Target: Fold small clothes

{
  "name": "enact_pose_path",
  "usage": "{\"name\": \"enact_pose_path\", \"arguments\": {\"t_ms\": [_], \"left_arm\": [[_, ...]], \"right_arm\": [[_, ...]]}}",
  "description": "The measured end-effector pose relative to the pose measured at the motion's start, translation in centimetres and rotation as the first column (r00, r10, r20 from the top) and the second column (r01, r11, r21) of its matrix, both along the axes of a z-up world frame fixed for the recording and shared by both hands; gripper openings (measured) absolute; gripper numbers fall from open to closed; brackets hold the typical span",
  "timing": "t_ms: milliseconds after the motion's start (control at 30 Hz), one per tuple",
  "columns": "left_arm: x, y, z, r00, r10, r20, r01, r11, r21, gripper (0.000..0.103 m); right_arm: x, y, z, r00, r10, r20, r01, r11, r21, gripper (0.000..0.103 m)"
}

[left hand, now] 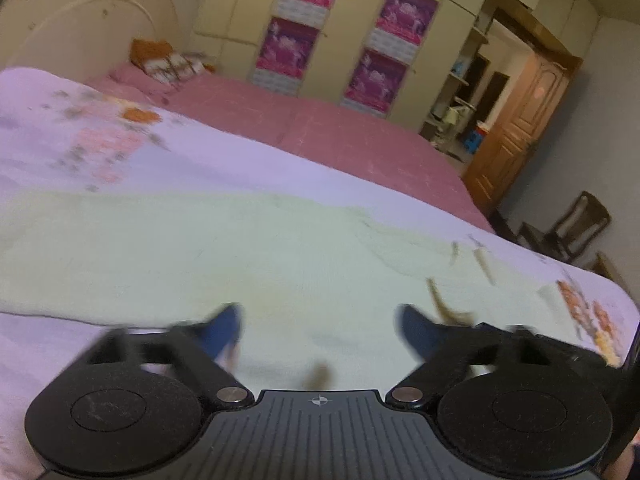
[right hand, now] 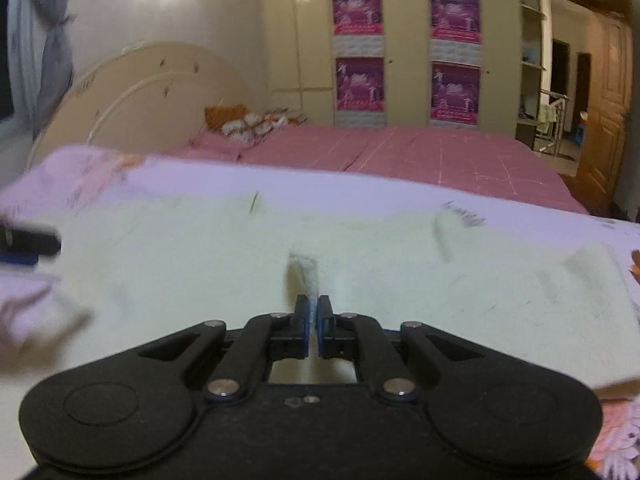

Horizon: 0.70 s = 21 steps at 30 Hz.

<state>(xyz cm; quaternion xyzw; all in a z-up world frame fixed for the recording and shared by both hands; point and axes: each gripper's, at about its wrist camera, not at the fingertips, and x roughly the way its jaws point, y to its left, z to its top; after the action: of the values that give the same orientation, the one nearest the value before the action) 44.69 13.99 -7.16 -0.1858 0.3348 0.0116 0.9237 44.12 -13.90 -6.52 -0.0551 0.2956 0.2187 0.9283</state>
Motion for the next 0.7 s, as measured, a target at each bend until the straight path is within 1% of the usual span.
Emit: {"name": "enact_pose_path", "arguments": {"t_ms": [33, 100, 167, 200, 267, 333, 367, 400, 433, 467, 500, 567, 633, 700], "left_arm": [[0.5, -0.5, -0.1, 1.000, -0.011, 0.002, 0.012, 1.000, -0.021, 0.076], [2.1, -2.0, -0.6, 0.998, -0.054, 0.011, 0.055, 0.996, -0.066, 0.076], [4.0, -4.0, -1.2, 0.994, -0.106, 0.009, 0.107, 0.987, -0.118, 0.075], [4.9, -5.0, -1.6, 0.992, -0.129, 0.001, 0.128, 0.982, -0.136, 0.072], [7.4, -7.4, -2.7, 0.984, -0.173, -0.051, 0.163, 0.972, -0.168, 0.048], [9.1, -9.1, -3.8, 0.977, -0.197, -0.086, 0.174, 0.960, -0.219, 0.043], [10.2, -10.0, -4.5, 0.975, -0.200, -0.100, 0.173, 0.957, -0.234, 0.042], [10.8, -10.7, -4.8, 0.975, -0.196, -0.106, 0.167, 0.958, -0.233, 0.041], [11.4, -11.2, -5.2, 0.976, -0.188, -0.106, 0.160, 0.960, -0.228, 0.034], [11.9, -11.6, -5.5, 0.978, -0.180, -0.106, 0.154, 0.963, -0.220, 0.014], [12.4, -11.7, -5.8, 0.979, -0.172, -0.114, 0.144, 0.966, -0.215, 0.003], [12.5, -11.5, -5.8, 0.982, -0.160, -0.095, 0.134, 0.962, -0.236, 0.004], [11.9, -11.0, -4.9, 0.988, -0.142, -0.065, 0.127, 0.973, -0.195, 0.004], [11.0, -9.9, -3.9, 0.991, -0.126, -0.033, 0.118, 0.977, -0.177, 0.004]], "right_arm": [[-0.4, -0.3, 0.2, 1.000, -0.003, 0.002, 0.003, 1.000, 0.006, 0.022], [-1.7, -1.6, 1.0, 0.999, -0.024, 0.032, 0.023, 0.999, 0.027, 0.027], [-2.4, -3.1, 1.3, 0.998, -0.050, 0.022, 0.049, 0.998, 0.049, 0.027], [-2.9, -4.4, 1.4, 0.998, -0.069, 0.012, 0.068, 0.996, 0.061, 0.027], [-3.7, -6.0, 1.2, 0.994, -0.105, -0.005, 0.105, 0.992, 0.076, 0.027], [-4.3, -7.9, 1.2, 0.990, -0.141, -0.021, 0.142, 0.985, 0.093, 0.027], [-4.5, -8.9, 1.4, 0.987, -0.158, -0.028, 0.160, 0.982, 0.103, 0.027], [-4.6, -9.7, 1.4, 0.984, -0.175, -0.033, 0.177, 0.978, 0.112, 0.027], [-4.8, -10.5, 1.5, 0.981, -0.193, -0.036, 0.196, 0.973, 0.120, 0.027], [-4.9, -11.3, 1.6, 0.977, -0.210, -0.039, 0.213, 0.969, 0.125, 0.027], [-5.1, -11.8, 1.6, 0.973, -0.227, -0.042, 0.230, 0.964, 0.133, 0.027], [-5.1, -12.9, 1.5, 0.965, -0.257, -0.056, 0.262, 0.953, 0.148, 0.028], [-5.0, -13.8, 1.2, 0.958, -0.279, -0.073, 0.287, 0.944, 0.161, 0.028], [-4.9, -14.6, 1.1, 0.951, -0.294, -0.090, 0.306, 0.934, 0.184, 0.029]]}}
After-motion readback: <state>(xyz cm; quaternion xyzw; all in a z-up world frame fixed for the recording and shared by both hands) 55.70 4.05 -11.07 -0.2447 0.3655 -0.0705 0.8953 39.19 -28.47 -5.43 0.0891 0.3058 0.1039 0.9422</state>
